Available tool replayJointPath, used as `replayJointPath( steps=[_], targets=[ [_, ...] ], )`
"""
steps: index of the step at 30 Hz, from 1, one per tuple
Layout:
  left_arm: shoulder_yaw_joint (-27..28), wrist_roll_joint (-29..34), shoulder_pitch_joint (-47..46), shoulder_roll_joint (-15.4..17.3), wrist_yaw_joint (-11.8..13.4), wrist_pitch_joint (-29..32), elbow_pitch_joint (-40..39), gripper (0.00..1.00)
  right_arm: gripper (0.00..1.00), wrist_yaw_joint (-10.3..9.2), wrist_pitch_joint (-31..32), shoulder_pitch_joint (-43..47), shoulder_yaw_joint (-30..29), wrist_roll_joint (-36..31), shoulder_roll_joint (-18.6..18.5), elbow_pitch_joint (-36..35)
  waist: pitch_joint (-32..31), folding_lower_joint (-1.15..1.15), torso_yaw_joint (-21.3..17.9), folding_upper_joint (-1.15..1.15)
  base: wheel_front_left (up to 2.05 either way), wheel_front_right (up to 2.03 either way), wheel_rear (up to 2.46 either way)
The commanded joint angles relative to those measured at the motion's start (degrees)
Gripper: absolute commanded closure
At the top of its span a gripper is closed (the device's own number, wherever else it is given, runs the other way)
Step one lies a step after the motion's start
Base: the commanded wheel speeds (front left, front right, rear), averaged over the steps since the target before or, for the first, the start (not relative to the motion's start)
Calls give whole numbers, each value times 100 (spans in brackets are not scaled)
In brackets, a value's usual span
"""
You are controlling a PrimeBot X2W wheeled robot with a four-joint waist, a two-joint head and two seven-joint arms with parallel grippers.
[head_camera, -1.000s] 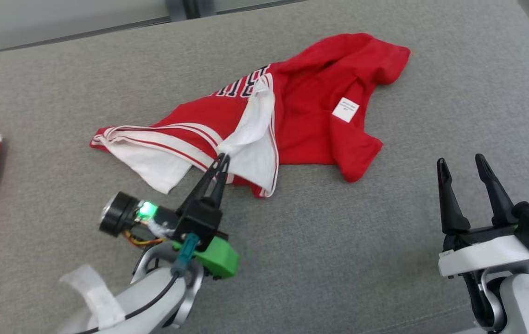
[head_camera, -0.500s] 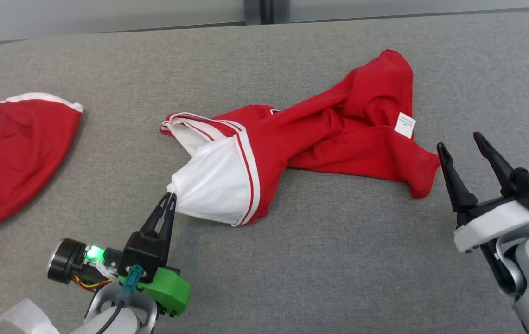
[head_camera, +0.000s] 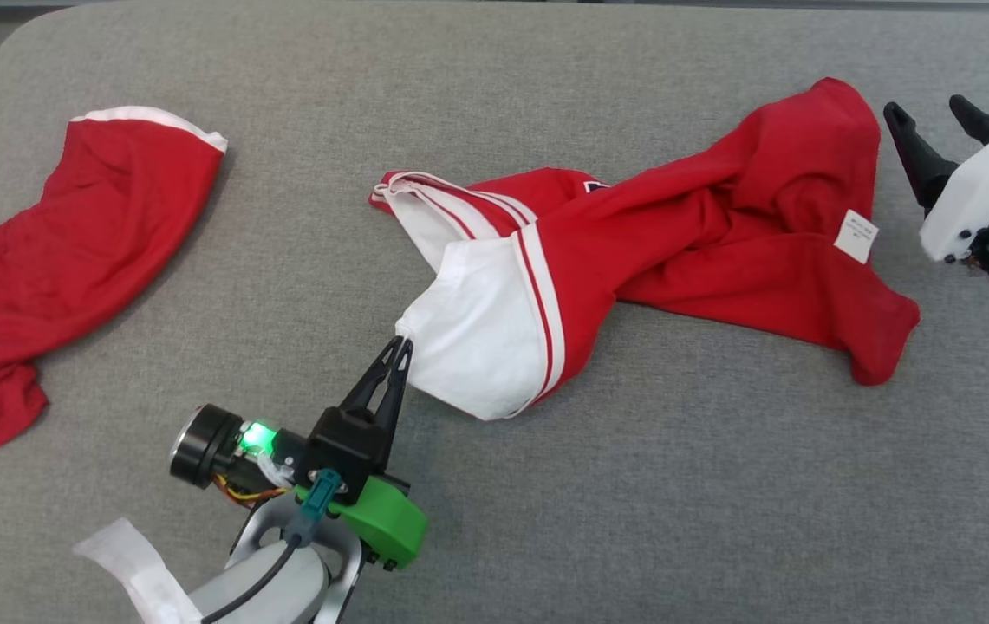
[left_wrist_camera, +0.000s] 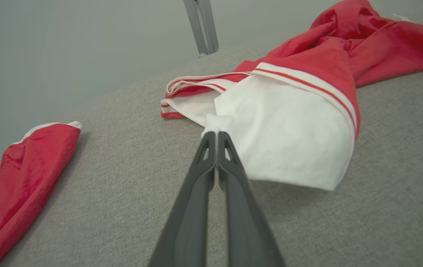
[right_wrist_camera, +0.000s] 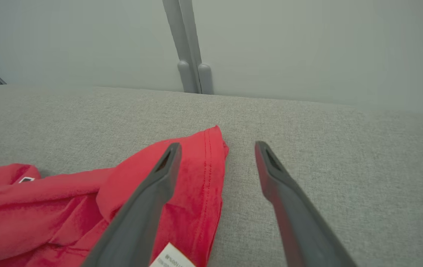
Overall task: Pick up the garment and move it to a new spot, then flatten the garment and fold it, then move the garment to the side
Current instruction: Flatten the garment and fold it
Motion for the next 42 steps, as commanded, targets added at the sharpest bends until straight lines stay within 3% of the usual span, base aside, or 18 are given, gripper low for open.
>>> replayJointPath(
  steps=[1, 5, 9, 11, 18, 25, 35, 42],
  targets=[
    [-30, 47, -141, -80, -58, 13, 44, 100, 0, -8, 223, -155, 57, 196, -11, 238, 195, 0, 253, 0, 0, 0, 0],
    [-77, 103, -317, -232, -139, 1, 140, 100, 0, -8, 630, -401, 248, 523, -74, 679, 336, 0, 441, 0, 0, 0, 0],
    [-81, 154, -456, -346, -148, -24, 204, 100, 0, -8, 614, -515, 425, 753, -70, 938, 484, 0, 524, 0, 0, 0, 0],
    [-67, 149, -488, -373, -142, -41, 243, 100, 100, -7, 494, -524, 578, 886, -19, 912, 519, 0, 509, 0, 0, 0, 0],
    [71, 178, -585, -335, -112, -244, 232, 100, 100, -8, -259, -692, 1204, 1017, -291, 613, 387, 0, 248, 0, 0, 0, 0],
    [212, 304, -444, -222, 33, -422, -46, 100, 100, -8, -1423, -742, 1724, 1044, -854, 101, 73, 0, -68, 0, 0, 0, 0],
    [356, -36, 470, 221, 412, -456, -387, 100, 100, -8, -1933, 1229, 2306, 1377, -1586, -1443, -340, 0, -576, 0, 0, 0, 0],
    [453, -259, 910, 414, 609, -444, -497, 100, 100, -8, -1955, 2689, 2521, 1208, -1377, -2196, -597, 0, -838, 0, 0, 0, 0]
  ],
)
